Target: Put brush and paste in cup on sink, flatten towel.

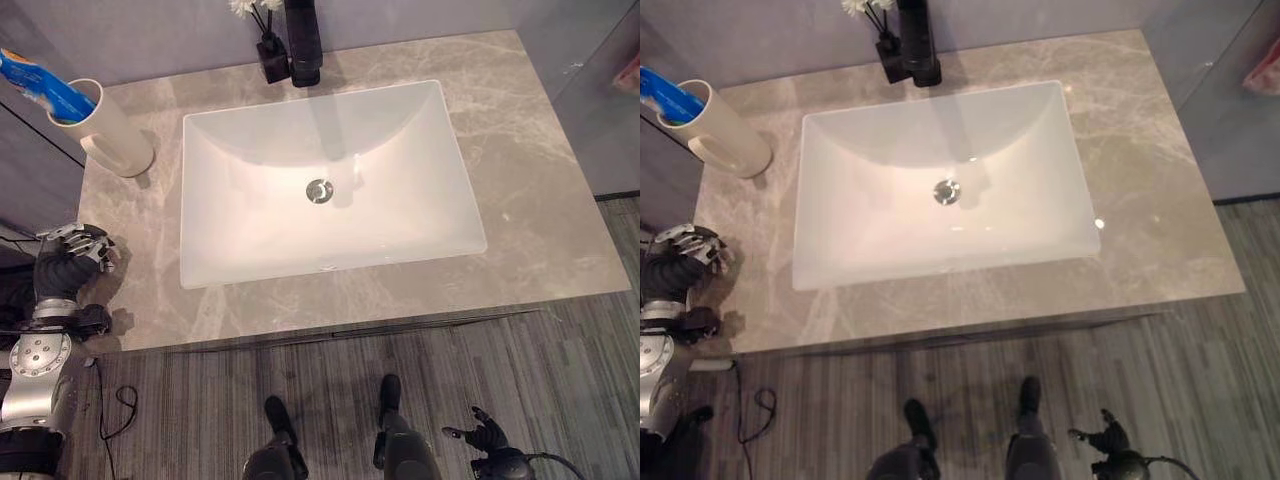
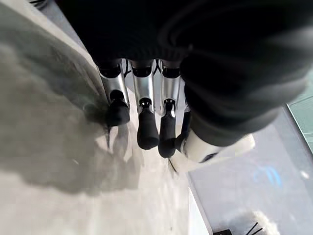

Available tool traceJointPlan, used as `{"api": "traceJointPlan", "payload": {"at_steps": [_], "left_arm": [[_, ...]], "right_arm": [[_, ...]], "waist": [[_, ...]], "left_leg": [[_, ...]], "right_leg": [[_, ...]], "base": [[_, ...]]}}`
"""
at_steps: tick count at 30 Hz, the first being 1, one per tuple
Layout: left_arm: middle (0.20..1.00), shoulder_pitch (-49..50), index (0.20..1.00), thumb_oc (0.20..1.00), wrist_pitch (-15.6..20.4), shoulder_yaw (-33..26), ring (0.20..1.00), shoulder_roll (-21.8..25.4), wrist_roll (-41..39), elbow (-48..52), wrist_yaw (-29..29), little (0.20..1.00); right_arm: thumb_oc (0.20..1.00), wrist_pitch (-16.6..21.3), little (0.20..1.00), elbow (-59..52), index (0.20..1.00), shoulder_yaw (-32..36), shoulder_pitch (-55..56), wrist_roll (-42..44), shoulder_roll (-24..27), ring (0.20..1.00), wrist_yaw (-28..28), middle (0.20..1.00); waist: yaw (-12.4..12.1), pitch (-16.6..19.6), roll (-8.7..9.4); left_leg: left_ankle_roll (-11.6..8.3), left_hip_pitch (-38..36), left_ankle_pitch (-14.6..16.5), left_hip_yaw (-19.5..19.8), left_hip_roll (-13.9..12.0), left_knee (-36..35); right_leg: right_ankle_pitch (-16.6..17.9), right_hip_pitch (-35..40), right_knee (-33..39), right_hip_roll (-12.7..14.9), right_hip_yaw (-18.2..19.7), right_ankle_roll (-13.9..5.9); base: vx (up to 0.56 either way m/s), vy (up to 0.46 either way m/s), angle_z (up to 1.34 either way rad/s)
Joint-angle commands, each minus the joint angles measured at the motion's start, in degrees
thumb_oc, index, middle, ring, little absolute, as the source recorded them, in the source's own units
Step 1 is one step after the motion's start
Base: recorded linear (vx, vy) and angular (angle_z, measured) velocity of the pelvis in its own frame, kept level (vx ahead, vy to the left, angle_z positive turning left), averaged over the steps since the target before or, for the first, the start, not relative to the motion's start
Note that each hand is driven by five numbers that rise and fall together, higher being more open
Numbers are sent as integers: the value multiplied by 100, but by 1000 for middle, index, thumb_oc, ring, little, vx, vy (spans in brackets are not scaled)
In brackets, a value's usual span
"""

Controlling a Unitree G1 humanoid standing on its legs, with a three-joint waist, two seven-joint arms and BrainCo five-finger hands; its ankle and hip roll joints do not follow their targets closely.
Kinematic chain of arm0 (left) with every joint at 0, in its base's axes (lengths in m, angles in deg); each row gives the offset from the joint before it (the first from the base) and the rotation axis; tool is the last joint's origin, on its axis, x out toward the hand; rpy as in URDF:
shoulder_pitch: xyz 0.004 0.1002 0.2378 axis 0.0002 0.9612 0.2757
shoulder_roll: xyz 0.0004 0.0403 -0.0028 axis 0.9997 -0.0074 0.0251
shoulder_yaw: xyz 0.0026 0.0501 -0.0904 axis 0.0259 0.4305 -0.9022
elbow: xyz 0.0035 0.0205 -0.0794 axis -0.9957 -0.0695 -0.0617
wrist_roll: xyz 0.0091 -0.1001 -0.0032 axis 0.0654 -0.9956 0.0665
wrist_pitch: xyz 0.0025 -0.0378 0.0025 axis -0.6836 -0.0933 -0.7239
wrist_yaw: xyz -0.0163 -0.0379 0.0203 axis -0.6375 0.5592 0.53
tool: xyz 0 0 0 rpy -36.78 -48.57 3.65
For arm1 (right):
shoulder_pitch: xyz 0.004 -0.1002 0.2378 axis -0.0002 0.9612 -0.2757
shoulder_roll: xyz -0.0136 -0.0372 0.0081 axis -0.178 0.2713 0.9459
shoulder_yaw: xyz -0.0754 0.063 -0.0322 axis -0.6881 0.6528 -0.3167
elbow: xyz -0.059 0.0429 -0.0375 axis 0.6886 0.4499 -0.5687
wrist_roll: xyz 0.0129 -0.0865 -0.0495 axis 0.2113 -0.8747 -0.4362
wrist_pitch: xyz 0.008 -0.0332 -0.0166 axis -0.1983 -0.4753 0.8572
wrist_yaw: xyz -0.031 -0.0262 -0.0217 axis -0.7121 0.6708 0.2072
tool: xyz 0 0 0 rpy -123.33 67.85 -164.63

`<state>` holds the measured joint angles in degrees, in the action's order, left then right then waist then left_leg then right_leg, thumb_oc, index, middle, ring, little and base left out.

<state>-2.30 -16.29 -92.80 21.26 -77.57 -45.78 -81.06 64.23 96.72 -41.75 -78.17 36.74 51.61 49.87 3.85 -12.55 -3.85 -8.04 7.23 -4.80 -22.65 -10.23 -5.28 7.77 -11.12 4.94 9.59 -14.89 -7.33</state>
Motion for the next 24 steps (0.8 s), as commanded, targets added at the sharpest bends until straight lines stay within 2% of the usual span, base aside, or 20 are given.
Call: {"api": "traceJointPlan", "payload": {"at_steps": [1, 8, 14, 21, 24], "left_arm": [[200, -984, 200, 200, 127, -76, 200, 260, 237, -728, 304, 200], [200, -2305, 200, 200, 124, 446, 200, 771, 271, -1369, 639, 200], [200, -2712, 200, 200, 91, 610, 200, 1088, 291, -1725, 737, 200], [200, -3662, 200, 200, 114, 1136, 200, 1100, 209, -2399, 931, 200], [200, -3595, 200, 200, 223, 1160, 200, 1036, 72, -2047, 888, 200]], "right_arm": [[1000, 48, 1000, -65, 1000, 102, -132, -9, 225, 1000, 88, 1000], [1000, 9, 1000, -106, 1000, -29, -161, 35, 296, 1000, 127, 1000], [1000, 65, 1000, -384, 1000, -34, -32, 103, 340, 1000, 155, 1000], [1000, 100, 1000, -358, 1000, -206, -113, 136, 307, 1000, 178, 1000], [1000, 100, 1000, -379, 1000, -250, -169, 202, 269, 1000, 195, 1000]], "waist": [[69, -176, -14], [197, -258, 30], [261, -323, 65], [348, -325, 89], [334, -330, 91]], "left_leg": [[-121, -387, 3, 82, 42, 28], [-159, -195, -63, 56, 14, 28], [-169, -126, -71, 51, -25, 28], [-162, -92, -41, 64, -37, 28], [-165, -65, -37, 88, -38, 28]], "right_leg": [[-65, 50, -210, 77, 55, -371], [18, -189, -222, 32, 121, -409], [-25, -327, -380, 18, 129, -409], [-73, -399, -482, 20, 108, -412], [-75, -389, -465, 21, 80, -415]], "base": [[0, 0, 0], [0, 0, 0], [16, -6, -3], [9, 3, -2], [3, 0, 2]]}}
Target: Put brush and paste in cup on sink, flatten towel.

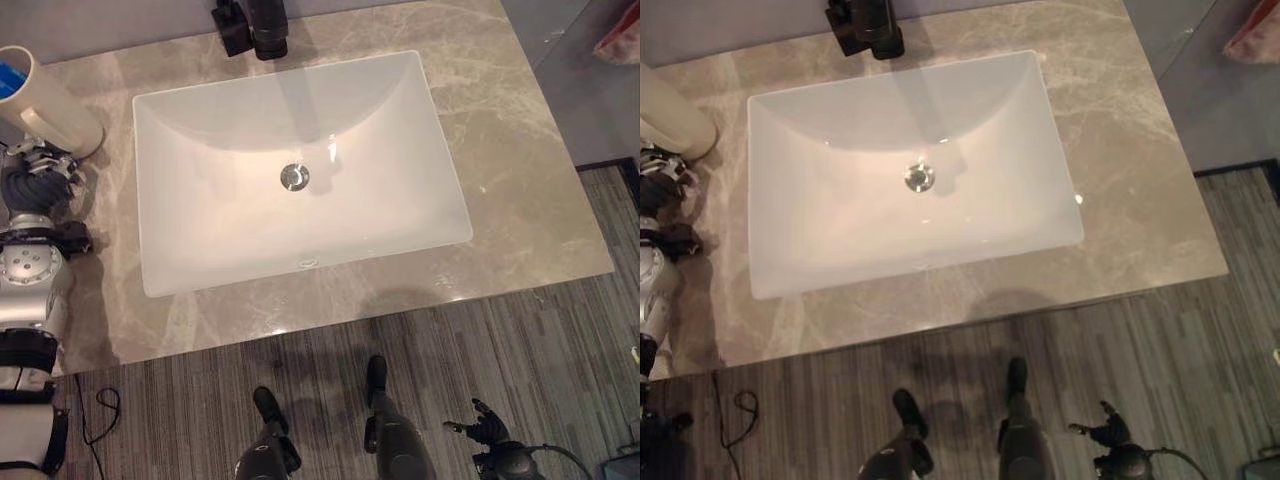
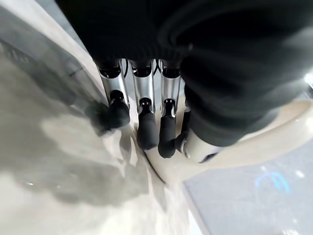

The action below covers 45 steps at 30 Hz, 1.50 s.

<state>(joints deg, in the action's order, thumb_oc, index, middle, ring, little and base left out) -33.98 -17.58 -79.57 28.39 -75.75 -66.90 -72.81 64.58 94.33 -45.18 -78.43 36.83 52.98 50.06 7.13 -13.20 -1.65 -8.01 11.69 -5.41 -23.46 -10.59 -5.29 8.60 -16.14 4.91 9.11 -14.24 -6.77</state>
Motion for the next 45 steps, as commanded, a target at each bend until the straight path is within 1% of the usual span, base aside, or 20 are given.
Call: {"api": "traceJointPlan", "payload": {"at_steps": [1, 3, 5, 7, 9, 11, 13, 15, 16, 21, 24, 28, 35, 36, 40, 44, 45], "left_arm": [[200, -273, 200, 200, 385, -229, 200, 316, -128, 290, 17, 200], [200, -104, 200, 200, 419, -296, 200, 310, -161, 499, -64, 200], [200, 426, 200, 200, 434, -546, 200, 254, -188, 863, -209, 200], [200, 786, 200, 200, 415, -716, 200, 215, -87, 989, -234, 200], [200, 1005, 200, 200, 363, -883, 200, 232, 30, 801, -215, 200], [200, 1024, 200, 200, 354, -931, 200, 239, 38, 710, -209, 200], [200, 977, 200, 200, 274, -1020, 200, 363, 73, 354, -147, 200], [200, 926, 200, 200, 247, -1033, 200, 422, 125, 251, -114, 200], [200, 720, 200, 200, 207, -1002, 200, 525, 197, 18, -1, 200], [200, -236, 200, 200, 200, -538, 200, 673, 164, -525, 178, 200], [200, -1177, 200, 200, 116, 12, 200, 821, 356, -1060, 358, 200], [200, -2258, 200, 200, 36, 694, 200, 812, 480, -1681, 480, 200], [200, -2934, 200, 200, 22, 1140, 200, 768, 496, -1937, 567, 200], [200, -3105, 200, 200, 4, 1254, 200, 667, 541, -2017, 598, 200], [200, -3333, 200, 200, -44, 1392, 200, 527, 589, -2185, 612, 200], [200, -3362, 200, 200, -45, 1416, 200, 522, 590, -2195, 615, 200], [200, -3577, 200, 200, -65, 1530, 200, 435, 692, -2267, 673, 200]], "right_arm": [[1000, 74, 1000, -180, 1000, 97, -121, 194, 127, 1000, 166, 1000], [1000, 81, 1000, -173, 1000, 107, -109, 181, 124, 1000, 156, 1000], [1000, 77, 1000, -178, 1000, 147, -68, 139, 133, 1000, 139, 1000], [1000, 78, 1000, -252, 1000, 196, -29, 95, 150, 1000, 132, 1000], [1000, 94, 1000, -229, 1000, 255, -34, 71, 187, 1000, 135, 1000], [1000, 107, 1000, -262, 1000, 266, -34, 67, 206, 1000, 135, 1000], [1000, 115, 1000, -365, 1000, 273, -29, 36, 249, 1000, 153, 1000], [1000, 109, 1000, -370, 1000, 268, -30, 17, 262, 1000, 159, 1000], [1000, 106, 1000, -354, 1000, 242, -64, 9, 276, 1000, 160, 1000], [1000, 81, 1000, -278, 1000, 85, -180, 10, 316, 1000, 166, 1000], [1000, 116, 1000, -381, 1000, -132, -267, 11, 372, 1000, 157, 1000], [1000, 116, 1000, -370, 1000, -418, -391, -34, 372, 1000, 115, 1000], [1000, 155, 1000, -533, 1000, -649, -475, -33, 304, 1000, 82, 1000], [1000, 199, 1000, -710, 1000, -752, -484, -42, 316, 1000, 52, 1000], [1000, 236, 1000, -861, 1000, -837, -489, -25, 353, 1000, 30, 1000], [1000, 237, 1000, -858, 1000, -830, -491, -24, 344, 1000, 30, 1000], [1000, 254, 1000, -1061, 1000, -867, -491, -45, 397, 1000, 14, 1000]], "waist": [[-9, -261, -132], [-24, -256, -133], [-70, -243, -142], [-107, -231, -155], [-135, -230, -178], [-133, -234, -186], [-132, -254, -207], [-135, -263, -208], [-127, -272, -214], [-73, -284, -186], [13, -304, -130], [48, -265, -67], [33, -159, -1], [39, -160, 22], [65, -178, 34], [54, -179, 41], [94, -183, 56]], "left_leg": [[-169, -506, 22, 178, -1, 29], [-168, -505, 25, 179, 3, 29], [-166, -505, 22, 174, 9, 29], [-163, -514, 28, 166, 18, 29], [-162, -518, 18, 166, 23, 29], [-165, -514, 13, 172, 26, 29], [-172, -492, 9, 177, 35, 29], [-176, -477, 2, 174, 36, 29], [-187, -449, -13, 170, 36, 29], [-216, -335, -55, 180, 15, 29], [-263, -188, -105, 138, -18, 29], [-314, 69, -161, 112, -49, 29], [-357, 316, -192, 53, -128, 29], [-361, 320, -203, 46, -148, 29], [-378, 324, -224, 23, -174, 29], [-379, 327, -225, 21, -175, 29], [-392, 355, -221, -16, -207, 29]], "right_leg": [[-155, 113, -454, 71, 9, -470], [-152, 116, -444, 73, 13, -468], [-141, 124, -420, 81, 9, -464], [-135, 134, -389, 83, 15, -458], [-135, 142, -369, 85, 19, -451], [-134, 143, -363, 87, 14, -448], [-108, 132, -327, 81, 14, -452], [-93, 127, -306, 77, 10, -457], [-56, 111, -272, 72, 16, -465], [34, 47, -176, 57, 28, -494], [157, -60, -62, 25, 87, -534], [293, -289, 2, 41, 152, -607], [367, -555, 9, 20, 270, -632], [366, -583, 9, 1, 287, -625], [369, -622, 9, -12, 321, -618], [371, -626, 9, -13, 323, -617], [391, -696, 9, -18, 364, -627]], "base": [[7, 5, 6], [3, 3, 2], [0, 0, 0], [0, 0, 0], [0, 0, 0], [0, 0, 0], [0, 0, 0], [0, 0, 0], [0, 0, 0], [0, 0, 0], [0, 0, 0], [-4, -4, -3], [1, -2, -9], [7, -15, -4], [2, -2, -7], [-1, 0, -6], [0, 0, 0]]}}
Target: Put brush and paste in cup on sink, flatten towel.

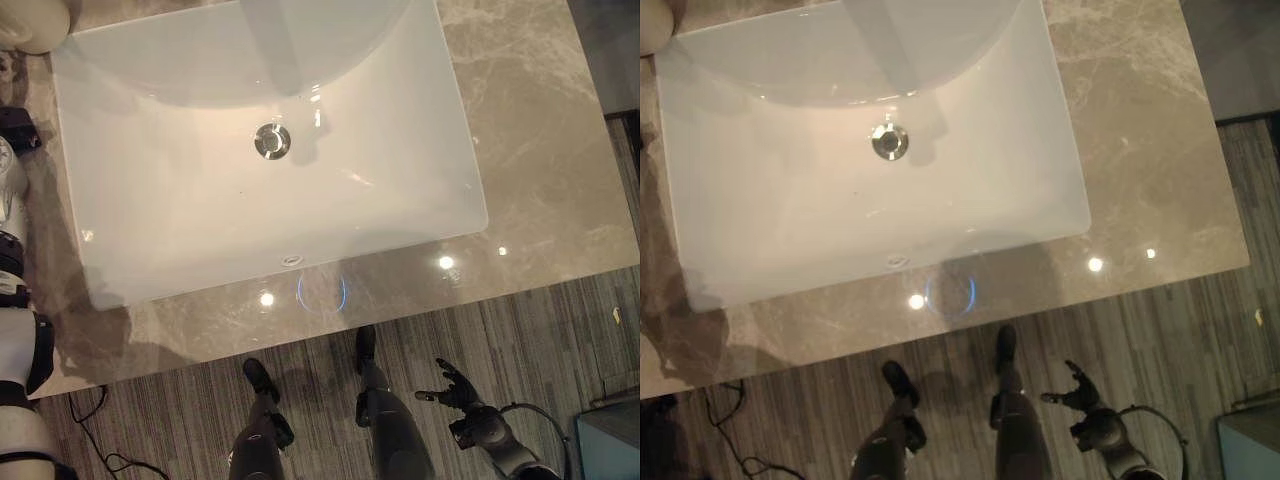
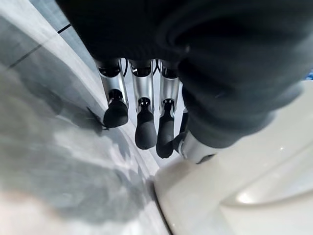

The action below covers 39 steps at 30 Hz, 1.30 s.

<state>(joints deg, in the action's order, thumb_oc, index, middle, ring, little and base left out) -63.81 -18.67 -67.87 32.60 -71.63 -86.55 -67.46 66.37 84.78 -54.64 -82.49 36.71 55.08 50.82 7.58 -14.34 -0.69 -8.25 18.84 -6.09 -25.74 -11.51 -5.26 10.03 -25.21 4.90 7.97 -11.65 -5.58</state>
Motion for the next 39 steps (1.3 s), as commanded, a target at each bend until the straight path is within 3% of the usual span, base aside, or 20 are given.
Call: {"api": "traceJointPlan", "payload": {"at_steps": [1, 9, 10, 11, 12, 17, 25, 30, 39], "left_arm": [[200, -603, 200, 200, 45, 368, 200, 12, 280, -306, 137, 200], [200, -799, 200, 200, -13, 568, 200, -14, 611, -392, 218, 200], [200, -865, 200, 200, -134, 1115, 200, 254, 1991, -337, 312, 200], [200, -866, 200, 200, -98, 1244, 200, 298, 2322, -326, 432, 200], [200, -1182, 200, 200, -105, 1301, 200, -9, 2123, -509, 504, 200], [200, -1451, 200, 200, -64, 1301, 200, -255, 1801, -565, 545, 200], [200, -1640, 200, 200, -231, 1261, 200, -422, 1959, -838, 767, 200], [200, -1363, 200, 200, -464, 1039, 200, -522, 2375, -1004, 1073, 200], [200, -960, 200, 200, -632, 547, 200, -539, 2407, -1125, 1318, 200]], "right_arm": [[1000, 75, 1000, -106, 1000, 82, -85, -33, 184, 1000, -62, 1000], [1000, 99, 1000, -157, 1000, 35, -66, -40, 197, 1000, -79, 1000], [1000, 196, 1000, -310, 1000, 23, -21, -37, 294, 1000, -111, 1000], [1000, 257, 1000, -242, 1000, 2, 34, -124, 311, 1000, -113, 1000], [1000, 282, 1000, -272, 1000, -53, 62, -162, 363, 1000, -116, 1000], [1000, 298, 1000, -390, 1000, -122, 58, -134, 338, 1000, -147, 1000], [1000, 313, 1000, -405, 1000, -231, 90, -165, 278, 1000, -168, 1000], [1000, 282, 1000, -225, 1000, -287, 117, -200, 259, 1000, -115, 1000], [1000, 200, 1000, 54, 1000, -331, 225, -247, 217, 1000, -180, 1000]], "waist": [[45, -70, -37], [89, -71, -23], [177, -81, -35], [211, -60, 9], [283, -5, 10], [298, 29, 14], [291, 55, 26], [266, 111, 47], [153, 249, 131]], "left_leg": [[-368, -359, -154, 210, -115, 26], [-374, -336, -169, 166, -144, 26], [-391, -313, -178, 117, -171, 26], [-411, -285, -185, 65, -212, 26], [-426, -272, -186, 32, -255, 26], [-435, -237, -186, 17, -274, 26], [-459, -277, -192, -46, -313, 26], [-484, -465, -195, -59, -369, 26], [-452, -731, -127, 70, -355, 26]], "right_leg": [[248, 209, 11, 96, 106, -746], [266, 145, 11, 70, 154, -742], [299, 65, 11, 49, 208, -753], [320, -28, 11, 26, 277, -753], [324, -111, 11, 4, 319, -747], [331, -177, 11, -3, 348, -737], [334, -194, 11, -36, 366, -742], [275, -7, 11, -59, 318, -731], [220, 368, 11, 15, 110, -736]], "base": [[-6, 2, -4], [-1, 1, -2], [13, 5, -4], [24, -3, -8], [33, -18, -20], [6, -14, -16], [8, -15, -4], [18, -17, -6], [-1, -2, 5]]}}
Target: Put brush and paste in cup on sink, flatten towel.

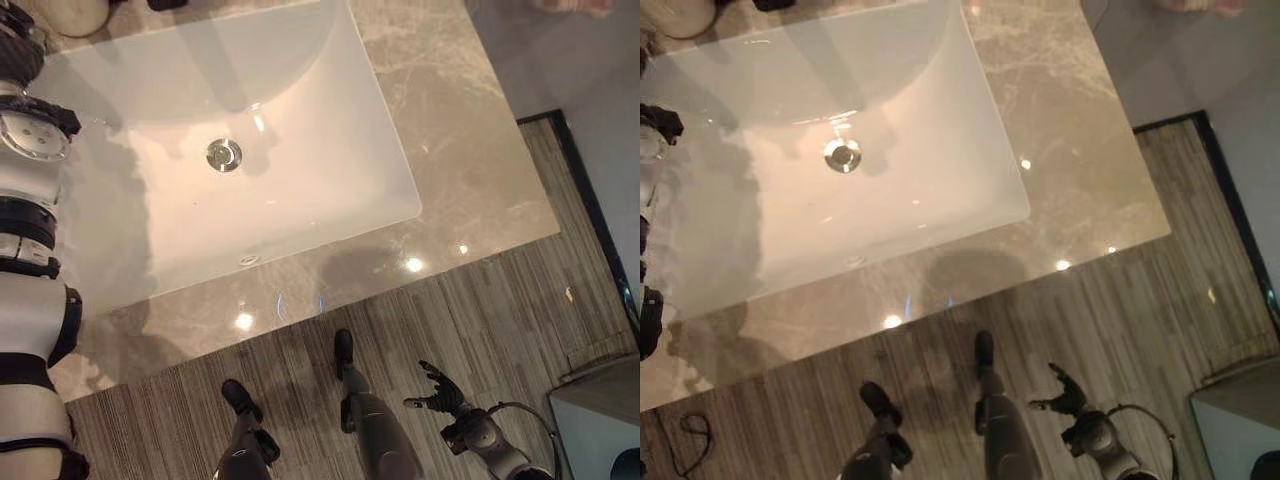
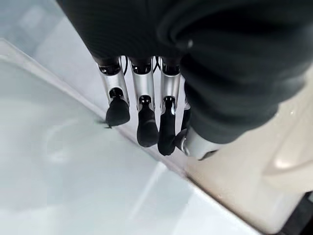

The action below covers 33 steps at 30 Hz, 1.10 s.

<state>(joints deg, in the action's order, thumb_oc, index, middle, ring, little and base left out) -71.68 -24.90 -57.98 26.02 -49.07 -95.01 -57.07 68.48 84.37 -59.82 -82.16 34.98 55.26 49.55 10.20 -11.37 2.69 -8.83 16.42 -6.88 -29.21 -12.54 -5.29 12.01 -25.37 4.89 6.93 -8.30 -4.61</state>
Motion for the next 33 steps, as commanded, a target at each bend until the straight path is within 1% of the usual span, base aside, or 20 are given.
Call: {"api": "traceJointPlan", "payload": {"at_steps": [1, 7, 10, 11, 12, 13, 14, 15, 16, 17, 18, 21, 24, 25, 26, 27, 29, 30, 31, 33], "left_arm": [[200, -164, 200, 200, -10, -448, 200, 118, 153, -275, 281, 200], [200, 205, 200, 200, -67, -757, 200, 118, 273, -106, 492, 200], [200, 517, 200, 200, -40, -926, 200, 125, 328, 277, 578, 200], [200, 1060, 200, 200, 68, -1196, 200, 214, 453, 1159, 697, 200], [200, 1484, 200, 200, 210, -1456, 200, 268, 452, 1626, 748, 200], [200, 1572, 200, 200, 194, -1530, 200, 268, 466, 1677, 751, 200], [200, 2143, 200, 200, 279, -1880, 200, 346, 537, 2321, 805, 200], [200, 3543, 200, 200, 544, -2656, 200, 405, 789, 3646, 855, 200], [200, 4584, 200, 200, 602, -3355, 200, 238, 1014, 4340, 863, 200], [200, 5271, 200, 200, 713, -3775, 200, 56, 1123, 4821, 878, 200], [200, 6170, 200, 200, 827, -4371, 200, -332, 1196, 5127, 924, 200], [200, 7840, 200, 200, 873, -5357, 200, -1198, 1458, 5639, 873, 200], [200, 8798, 200, 200, 815, -5874, 200, -1845, 1535, 5437, 761, 200], [200, 8824, 200, 200, 813, -5889, 200, -1863, 1535, 5456, 755, 200], [200, 9209, 200, 200, 740, -6006, 200, -2241, 1381, 5111, 564, 200], [200, 9300, 200, 200, 753, -6034, 200, -2385, 1217, 4872, 477, 200], [200, 9461, 200, 200, 777, -5870, 200, -2671, 878, 4405, 187, 200], [200, 9441, 200, 200, 791, -5757, 200, -2676, 744, 4164, 98, 200], [200, 9438, 200, 200, 793, -5756, 200, -2673, 744, 4160, 98, 200], [200, 9296, 200, 200, 692, -5347, 200, -2785, 489, 3247, -96, 200]], "right_arm": [[1000, -9, 1000, 98, 1000, 187, 193, -75, 200, 1000, -53, 1000], [1000, -121, 1000, 436, 1000, 182, 304, -210, 125, 1000, -83, 1000], [1000, -167, 1000, 572, 1000, 228, 331, -253, 98, 1000, -92, 1000], [1000, -207, 1000, 782, 1000, 353, 375, -265, 6, 1000, -76, 1000], [1000, -241, 1000, 887, 1000, 401, 375, -297, -48, 1000, -74, 1000], [1000, -238, 1000, 890, 1000, 379, 377, -298, -25, 1000, -72, 1000], [1000, -265, 1000, 934, 1000, 425, 391, -324, -28, 1000, -101, 1000], [1000, -292, 1000, 1020, 1000, 648, 459, -414, -126, 1000, -119, 1000], [1000, -295, 1000, 1210, 1000, 647, 476, -510, -145, 1000, -126, 1000], [1000, -325, 1000, 1293, 1000, 741, 486, -610, -211, 1000, -146, 1000], [1000, -358, 1000, 1433, 1000, 781, 467, -740, -268, 1000, -123, 1000], [1000, -315, 1000, 1553, 1000, 835, 569, -995, -281, 1000, -217, 1000], [1000, -318, 1000, 1668, 1000, 1026, 616, -1087, -217, 1000, -265, 1000], [1000, -318, 1000, 1665, 1000, 1012, 622, -1087, -208, 1000, -266, 1000], [1000, -340, 1000, 1751, 1000, 1258, 617, -1023, -118, 1000, -295, 1000], [1000, -371, 1000, 1835, 1000, 1409, 646, -936, -103, 1000, -279, 1000], [1000, -431, 1000, 2008, 1000, 1827, 622, -633, -77, 1000, -222, 1000], [1000, -430, 1000, 2011, 1000, 1943, 627, -538, -84, 1000, -204, 1000], [1000, -430, 1000, 2011, 1000, 1945, 627, -538, -85, 1000, -205, 1000], [1000, -459, 1000, 1926, 1000, 2121, 600, -320, -107, 1000, -188, 1000]], "waist": [[-106, -51, -209], [-220, 49, -129], [-279, 96, -119], [-368, 141, -77], [-429, 171, -65], [-406, 168, -84], [-442, 204, -83], [-629, 268, -40], [-644, 316, -84], [-747, 361, -66], [-827, 397, -76], [-978, 485, -77], [-1252, 507, -63], [-1225, 505, -70], [-1425, 469, -20], [-1504, 410, 35], [-1629, 371, 121], [-1623, 364, 150], [-1619, 369, 155], [-1545, 379, 144]], "left_leg": [[-393, -494, -46, 419, -252, 29], [-353, -726, 30, 528, -211, 29], [-324, -868, 70, 595, -177, 29], [-240, -964, -16, 582, -135, 29], [-227, -1042, 0, 610, -118, 29], [-228, -1060, 2, 609, -119, 29], [-213, -1159, 26, 632, -106, 29], [-194, -1317, 72, 700, -89, 29], [-186, -1399, 91, 742, -98, 29], [-175, -1453, 108, 771, -97, 29], [-171, -1521, 103, 820, -110, 29], [-190, -1613, 61, 907, -188, 29], [-151, -1604, 11, 1079, -150, 29], [-149, -1611, 11, 1095, -147, 29], [-45, -1678, 76, 1265, 31, 132], [30, -1585, 385, 1441, 172, 616], [127, -1546, 859, 1882, 494, 1226], [178, -1554, 979, 2027, 624, 1245], [181, -1546, 974, 2031, 630, 1242], [300, -1745, 1230, 2267, 853, 1083]], "right_leg": [[21, 391, 11, 120, -228, -835], [-24, 709, 11, 205, -378, -842], [-67, 898, 11, 248, -440, -840], [-25, 1056, 11, 305, -561, -754], [-61, 1163, 11, 304, -594, -739], [-64, 1181, 11, 304, -595, -740], [-118, 1311, 11, 294, -630, -720], [-213, 1548, 11, 277, -685, -668], [-298, 1692, 11, 264, -738, -644], [-354, 1789, 6, 253, -791, -617], [-420, 1902, -21, 226, -842, -571], [-594, 2180, -22, 132, -1028, -482], [-679, 2355, -17, 139, -1292, -454], [-683, 2374, -15, 142, -1308, -457], [-677, 2461, -36, 224, -1403, -460], [-636, 2518, -45, 312, -1441, -449], [-549, 2563, -76, 426, -1465, -442], [-516, 2538, -120, 468, -1462, -445], [-515, 2532, -121, 473, -1466, -446], [-412, 2384, -259, 518, -1330, -498]], "base": [[-18, 8, 15], [-9, 13, 14], [-17, 7, 13], [-58, -11, 14], [-58, -12, 14], [12, 5, 21], [15, 0, 24], [16, -2, 18], [14, -3, 8], [-8, -9, 12], [-12, -28, 14], [-35, -54, 48], [-76, -38, 42], [-99, -4, 60], [-123, -3, 52], [-185, 15, 37], [-181, 61, 27], [-126, 68, 26], [-144, 114, 37], [-223, 237, 31]]}}
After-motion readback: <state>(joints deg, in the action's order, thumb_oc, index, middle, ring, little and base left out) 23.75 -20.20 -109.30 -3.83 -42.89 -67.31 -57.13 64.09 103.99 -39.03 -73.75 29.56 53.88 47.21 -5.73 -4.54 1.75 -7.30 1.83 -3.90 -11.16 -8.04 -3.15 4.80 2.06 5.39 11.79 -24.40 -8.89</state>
